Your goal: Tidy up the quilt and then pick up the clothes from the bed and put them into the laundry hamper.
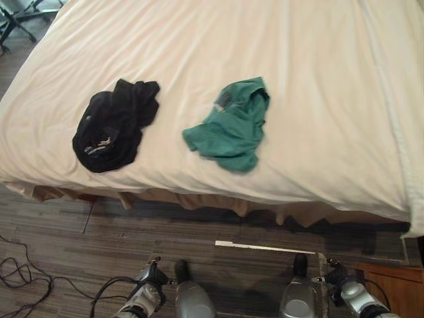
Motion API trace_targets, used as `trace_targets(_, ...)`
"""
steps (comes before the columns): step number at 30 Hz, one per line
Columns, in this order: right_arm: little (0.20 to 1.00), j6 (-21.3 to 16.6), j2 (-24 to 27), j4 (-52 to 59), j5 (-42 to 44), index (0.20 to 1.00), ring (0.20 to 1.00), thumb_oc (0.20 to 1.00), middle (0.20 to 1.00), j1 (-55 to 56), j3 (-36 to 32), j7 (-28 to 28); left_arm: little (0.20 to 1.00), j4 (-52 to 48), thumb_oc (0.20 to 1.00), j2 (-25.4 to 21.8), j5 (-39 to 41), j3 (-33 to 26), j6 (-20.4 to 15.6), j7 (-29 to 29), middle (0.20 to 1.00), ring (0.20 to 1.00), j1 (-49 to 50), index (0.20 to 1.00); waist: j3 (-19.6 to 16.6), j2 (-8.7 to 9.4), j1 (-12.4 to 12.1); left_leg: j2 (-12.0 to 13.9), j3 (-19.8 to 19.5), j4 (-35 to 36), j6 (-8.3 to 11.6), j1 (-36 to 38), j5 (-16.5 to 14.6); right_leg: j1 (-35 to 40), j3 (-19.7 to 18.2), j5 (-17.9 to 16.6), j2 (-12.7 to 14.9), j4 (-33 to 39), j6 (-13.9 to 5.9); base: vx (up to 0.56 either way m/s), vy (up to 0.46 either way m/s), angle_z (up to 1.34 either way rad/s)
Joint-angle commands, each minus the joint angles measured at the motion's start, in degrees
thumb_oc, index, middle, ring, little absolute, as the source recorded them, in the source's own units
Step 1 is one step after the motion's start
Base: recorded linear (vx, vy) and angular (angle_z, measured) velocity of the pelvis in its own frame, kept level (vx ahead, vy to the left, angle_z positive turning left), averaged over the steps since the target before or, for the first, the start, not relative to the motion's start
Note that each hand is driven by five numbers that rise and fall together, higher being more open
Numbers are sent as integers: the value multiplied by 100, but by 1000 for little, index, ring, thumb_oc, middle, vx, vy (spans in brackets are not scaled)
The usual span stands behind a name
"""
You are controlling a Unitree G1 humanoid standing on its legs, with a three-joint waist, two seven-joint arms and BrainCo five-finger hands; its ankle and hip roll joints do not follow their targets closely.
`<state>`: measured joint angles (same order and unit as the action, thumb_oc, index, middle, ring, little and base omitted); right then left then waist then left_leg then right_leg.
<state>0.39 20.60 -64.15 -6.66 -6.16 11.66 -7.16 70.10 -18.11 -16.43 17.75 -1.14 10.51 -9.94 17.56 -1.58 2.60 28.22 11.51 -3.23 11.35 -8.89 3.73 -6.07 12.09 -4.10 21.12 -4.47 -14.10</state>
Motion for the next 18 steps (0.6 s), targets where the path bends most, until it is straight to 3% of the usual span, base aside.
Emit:
trace_targets(1, 1000, -38, -118, -62, 189, 1000, 1000, 1000, 1000, 527, 2, 149, 1000, 306, 1000, -251, -278, -59, 80, 89, 1000, 1000, 100, 1000, -508, 79, 112, 397, 188, 663, 365, 48, 1117, -36, -85, 29, 668, 133, -90, 209, 523, 27)
trace_targets(2, 1000, 7, -158, -132, 236, 1000, 1000, 1000, 1000, 633, -130, 153, 1000, 278, 1000, -225, -305, -58, 84, 69, 1000, 1000, 114, 1000, -545, 108, 112, 267, 239, 617, 365, 23, 1006, 21, -104, -233, 809, 183, -90, 126, 306, 39)
trace_targets(3, 1000, 8, -161, -129, 235, 1000, 1000, 1000, 1000, 643, -136, 153, 1000, 275, 1000, -227, -305, -50, 86, 69, 1000, 1000, 119, 1000, -551, 125, 109, 246, 240, 605, 365, 21, 994, 40, -96, -253, 829, 215, -90, 168, 344, 41)
trace_targets(4, 1000, 86, -203, -203, 265, 1000, 1000, 1000, 1000, 605, -245, 116, 1000, 288, 1000, -212, -184, -106, 106, 77, 1000, 1000, 126, 1000, -537, 316, 75, -7, 252, 262, 365, -62, 730, 14, -16, -1366, 1208, 221, -90, 114, 343, 40)
trace_targets(5, 1000, 103, -272, -226, 313, 1000, 1000, 1000, 1000, 570, -251, 89, 1000, 364, 1000, -222, -166, -154, 129, 80, 1000, 1000, 154, 1000, -494, 382, 20, -74, 410, 93, 365, -23, 550, -30, 371, -1586, 1409, 128, -90, 100, 525, 17)
trace_targets(6, 1000, 87, -339, -182, 332, 1000, 1000, 1000, 1000, 523, -182, 123, 1000, 380, 1000, -255, -191, -165, 134, 54, 1000, 1000, 159, 1000, -450, 384, -56, -139, 599, 47, 365, 66, 433, -4, 835, -1403, 1464, -64, -90, 16, 545, -17)
trace_targets(7, 1000, 60, -389, -119, 326, 1000, 1000, 1000, 1000, 477, -56, 151, 1000, 328, 1000, -315, -176, -180, 122, 13, 1000, 1000, 180, 1000, -419, 404, -77, -273, 781, 83, 338, 139, 368, -31, 1087, -1030, 1281, -413, -90, 8, 574, -63)
trace_targets(8, 1000, 39, -422, -86, 335, 1000, 1000, 1000, 1000, 461, -6, 152, 1000, 302, 1000, -335, -145, -191, 128, -16, 1000, 1000, 200, 1000, -395, 425, -60, -408, 900, 150, 243, 208, 333, -93, 1093, -711, 1020, -642, -90, 30, 608, -63)
trace_targets(9, 1000, 11, -457, -2, 349, 1000, 1000, 1000, 1000, 446, 58, 142, 1000, 263, 1000, -372, -121, -195, 150, -67, 1000, 1000, 208, 1000, -351, 443, 13, -622, 986, 223, 108, 254, 307, -200, 1011, -273, 515, -760, -39, 55, 689, -57)
trace_targets(10, 1000, -56, -470, 174, 426, 1000, 1000, 1000, 1000, 393, 213, 89, 1000, 204, 1000, -407, -152, -146, 167, -142, 1000, 1000, 182, 1000, -274, 474, 145, -997, 1081, 284, -47, 424, 186, -396, 734, 292, -458, -727, 59, 49, 514, -27)
trace_targets(11, 1000, -55, -469, 176, 427, 1000, 1000, 1000, 1000, 396, 217, 88, 1000, 201, 1000, -407, -152, -148, 169, -143, 1000, 1000, 186, 1000, -261, 473, 141, -992, 1088, 284, -43, 446, 178, -383, 728, 303, -461, -735, 60, 74, 407, -41)
trace_targets(13, 1000, -131, -434, 425, 578, 1000, 1000, 1000, 1000, 390, 295, 16, 1000, 140, 1000, -354, -163, -114, 147, -134, 1000, 1000, 82, 1000, -213, 474, 315, -1429, 1076, 66, -181, 560, -179, -382, 379, 519, -975, -348, 280, 92, 226, 17)
trace_targets(14, 1000, -129, -433, 429, 579, 1000, 1000, 1000, 1000, 388, 295, 17, 1000, 141, 1000, -353, -164, -116, 148, -133, 1000, 1000, 79, 1000, -214, 473, 318, -1425, 1073, 49, -186, 541, -178, -383, 382, 498, -977, -329, 285, 100, 264, 46)
trace_targets(15, 1000, -156, -384, 536, 663, 1000, 1000, 1000, 1000, 386, 334, 1, 1000, 140, 1000, -247, -291, -57, 77, -115, 1000, 1000, 54, 1000, -149, 490, 336, -1720, 993, -720, -286, 368, -504, -100, 214, 529, -985, 20, 489, 7, 227, 20)
trace_targets(16, 1000, -155, -333, 617, 670, 1000, 1000, 1000, 1000, 299, 418, -20, 1000, 52, 1000, -166, -251, 11, 64, -60, 1000, 1000, -54, 1000, -23, 477, 313, -1707, 885, -1420, -166, 39, -436, -30, 48, 528, -1001, 111, 561, 2, 286, -36)
trace_targets(17, 1000, -156, -302, 643, 649, 1000, 1000, 1000, 1000, 240, 445, -75, 1000, 17, 1000, -110, -184, 30, 53, -11, 1000, 1000, -143, 1000, 55, 437, 261, -1664, 747, -1884, 20, -183, -217, 44, 52, 548, -1008, 184, 623, -80, 183, -24)
trace_targets(18, 1000, -133, -280, 549, 636, 1000, 1000, 1000, 1000, 157, 459, -141, 1000, -53, 1000, -83, -112, 65, 57, 41, 1000, 1000, -212, 1000, 110, 448, 229, -1783, 415, -2282, 275, -459, 53, 78, 39, 548, -1003, 248, 685, -60, 181, -10)
